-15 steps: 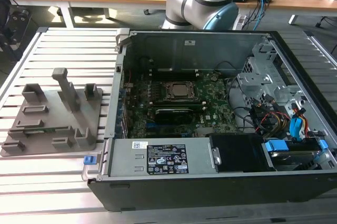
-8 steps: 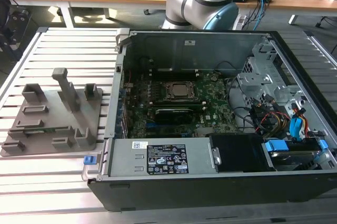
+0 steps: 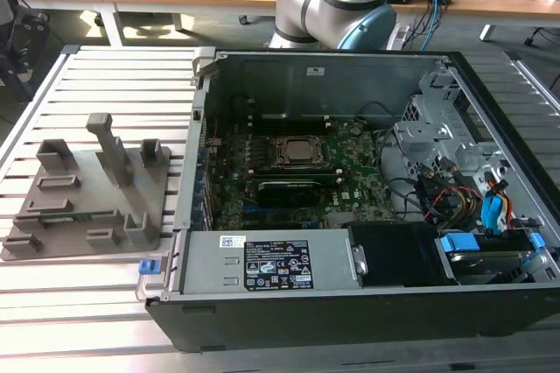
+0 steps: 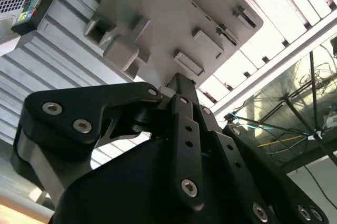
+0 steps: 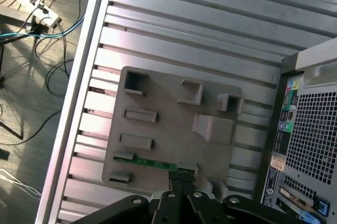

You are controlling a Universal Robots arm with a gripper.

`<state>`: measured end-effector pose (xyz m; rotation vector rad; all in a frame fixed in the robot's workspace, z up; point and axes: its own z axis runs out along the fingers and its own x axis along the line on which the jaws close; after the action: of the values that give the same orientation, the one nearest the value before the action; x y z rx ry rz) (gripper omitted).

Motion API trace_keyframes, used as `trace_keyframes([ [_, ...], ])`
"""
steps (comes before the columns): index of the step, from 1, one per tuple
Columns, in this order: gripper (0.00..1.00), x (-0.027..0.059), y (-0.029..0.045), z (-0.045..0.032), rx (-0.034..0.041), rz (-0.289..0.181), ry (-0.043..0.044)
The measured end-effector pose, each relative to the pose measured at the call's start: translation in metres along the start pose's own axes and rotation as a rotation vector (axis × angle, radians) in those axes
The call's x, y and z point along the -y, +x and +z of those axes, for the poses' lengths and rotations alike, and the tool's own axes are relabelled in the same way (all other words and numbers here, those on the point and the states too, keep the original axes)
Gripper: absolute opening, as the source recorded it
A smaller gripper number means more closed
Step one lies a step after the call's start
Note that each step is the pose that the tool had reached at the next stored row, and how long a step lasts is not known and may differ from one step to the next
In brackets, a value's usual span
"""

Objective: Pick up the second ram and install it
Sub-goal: 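Pick up the second ram and move it above second insertion slot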

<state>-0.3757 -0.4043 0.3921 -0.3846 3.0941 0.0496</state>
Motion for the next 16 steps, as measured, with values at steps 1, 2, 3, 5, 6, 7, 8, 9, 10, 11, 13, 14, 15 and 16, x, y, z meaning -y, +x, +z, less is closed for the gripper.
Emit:
trace_keyframes([
  [1, 0.11, 0.0000, 0.0000, 0.0000, -0.0006, -0.022, -0.0005],
  [2, 0.11, 0.0000, 0.0000, 0.0000, -0.0017, -0.059, -0.0016],
  [3, 0.11, 0.0000, 0.0000, 0.0000, -0.0027, -0.095, -0.0026],
  [5, 0.11, 0.0000, 0.0000, 0.0000, -0.0049, -0.173, -0.0047],
  [6, 0.11, 0.0000, 0.0000, 0.0000, -0.0056, -0.193, -0.0052],
  [7, 0.11, 0.0000, 0.0000, 0.0000, -0.0062, -0.216, -0.0058],
  [8, 0.11, 0.0000, 0.0000, 0.0000, -0.0064, -0.225, -0.0061],
  [9, 0.11, 0.0000, 0.0000, 0.0000, -0.0069, -0.241, -0.0065],
  [10, 0.11, 0.0000, 0.0000, 0.0000, -0.0078, -0.274, -0.0074],
  [11, 0.11, 0.0000, 0.0000, 0.0000, -0.0085, -0.294, -0.0079],
  [13, 0.11, 0.0000, 0.0000, 0.0000, -0.0097, -0.336, -0.0091],
  [14, 0.11, 0.0000, 0.0000, 0.0000, -0.0105, -0.365, -0.0099],
  [15, 0.11, 0.0000, 0.0000, 0.0000, -0.0114, -0.399, -0.0108],
  [16, 0.11, 0.0000, 0.0000, 0.0000, -0.0125, -0.437, -0.0118],
])
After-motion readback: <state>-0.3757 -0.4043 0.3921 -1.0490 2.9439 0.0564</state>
